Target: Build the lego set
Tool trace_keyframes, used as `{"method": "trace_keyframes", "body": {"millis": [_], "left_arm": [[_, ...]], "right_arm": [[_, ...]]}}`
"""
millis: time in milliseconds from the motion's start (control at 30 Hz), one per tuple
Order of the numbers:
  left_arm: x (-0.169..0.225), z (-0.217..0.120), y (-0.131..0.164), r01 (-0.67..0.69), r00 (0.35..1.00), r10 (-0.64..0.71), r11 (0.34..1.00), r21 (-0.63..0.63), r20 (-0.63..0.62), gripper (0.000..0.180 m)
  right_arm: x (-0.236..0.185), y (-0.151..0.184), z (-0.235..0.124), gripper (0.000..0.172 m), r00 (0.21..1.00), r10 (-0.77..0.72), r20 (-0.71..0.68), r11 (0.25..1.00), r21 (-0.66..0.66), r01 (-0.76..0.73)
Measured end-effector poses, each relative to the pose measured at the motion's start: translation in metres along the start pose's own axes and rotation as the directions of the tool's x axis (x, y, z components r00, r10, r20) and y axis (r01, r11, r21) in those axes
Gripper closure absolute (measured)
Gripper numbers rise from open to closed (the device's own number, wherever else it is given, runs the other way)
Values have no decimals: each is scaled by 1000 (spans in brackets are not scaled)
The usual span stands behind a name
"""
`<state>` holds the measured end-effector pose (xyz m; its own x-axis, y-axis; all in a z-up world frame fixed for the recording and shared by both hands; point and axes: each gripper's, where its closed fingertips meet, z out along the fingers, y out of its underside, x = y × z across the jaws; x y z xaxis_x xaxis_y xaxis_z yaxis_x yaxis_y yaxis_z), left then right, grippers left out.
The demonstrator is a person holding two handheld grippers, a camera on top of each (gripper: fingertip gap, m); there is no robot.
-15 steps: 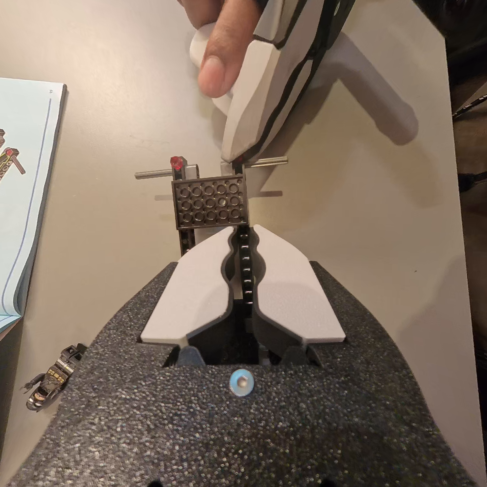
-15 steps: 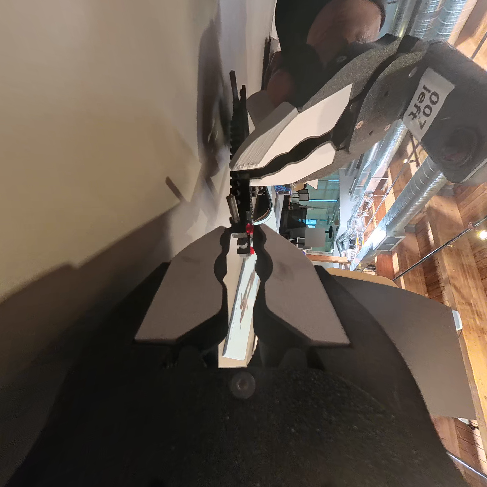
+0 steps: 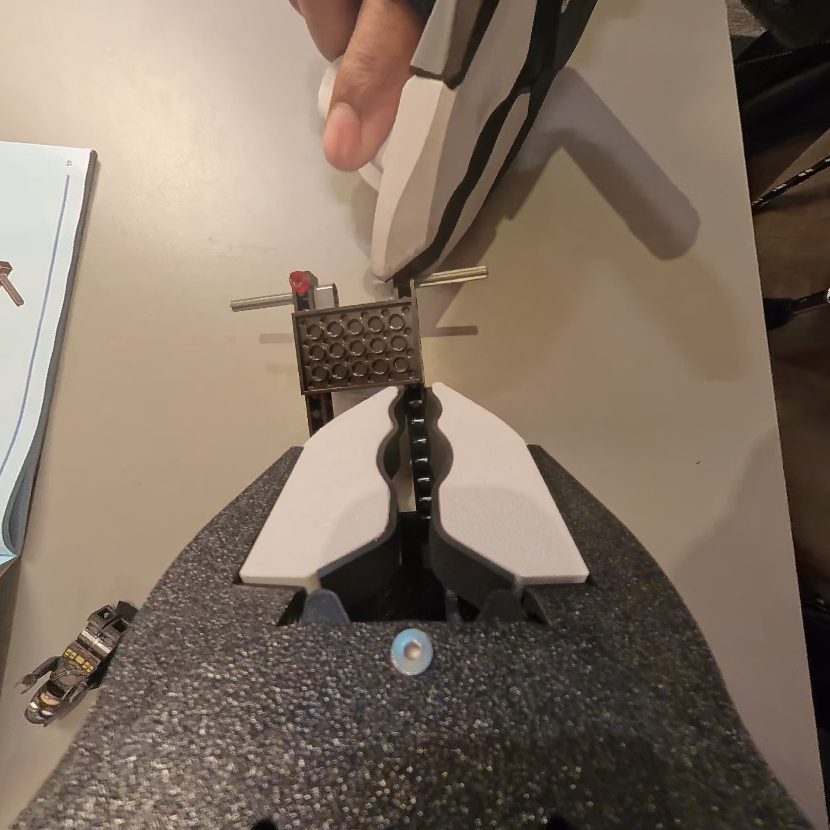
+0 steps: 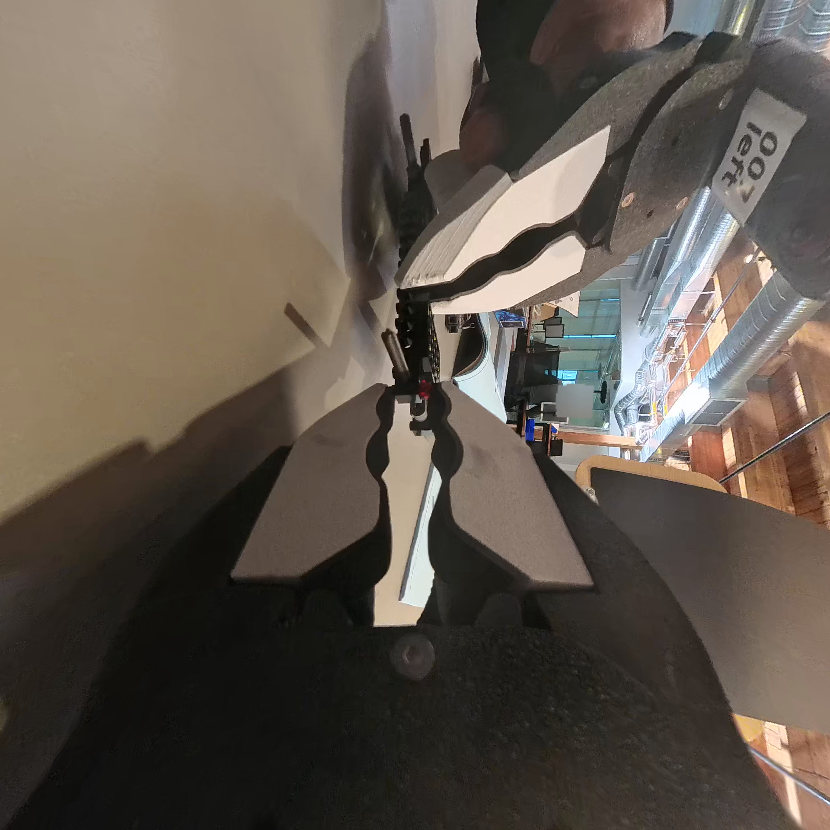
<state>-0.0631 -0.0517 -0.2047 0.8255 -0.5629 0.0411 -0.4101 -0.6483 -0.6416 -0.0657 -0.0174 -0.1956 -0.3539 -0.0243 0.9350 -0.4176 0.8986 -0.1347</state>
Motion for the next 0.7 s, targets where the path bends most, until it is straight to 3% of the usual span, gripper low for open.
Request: {"method": "trace_keyframes", "body": {"millis": [400, 567, 700], "left_arm": [[-5, 0, 1, 40, 999, -40, 999, 15, -2, 173], [-6, 0, 3, 49, 999, -49, 999, 16, -4, 173], [-5, -1, -1, 55, 998, -55, 998, 35, -16, 173]], "right_arm": [[2, 2, 0, 156, 998, -25, -50, 999, -38, 23], [6, 1, -2, 148, 996, -38, -84, 999, -41, 35], [5, -2, -3, 155, 994, -69, -85, 997, -37, 66]]}}
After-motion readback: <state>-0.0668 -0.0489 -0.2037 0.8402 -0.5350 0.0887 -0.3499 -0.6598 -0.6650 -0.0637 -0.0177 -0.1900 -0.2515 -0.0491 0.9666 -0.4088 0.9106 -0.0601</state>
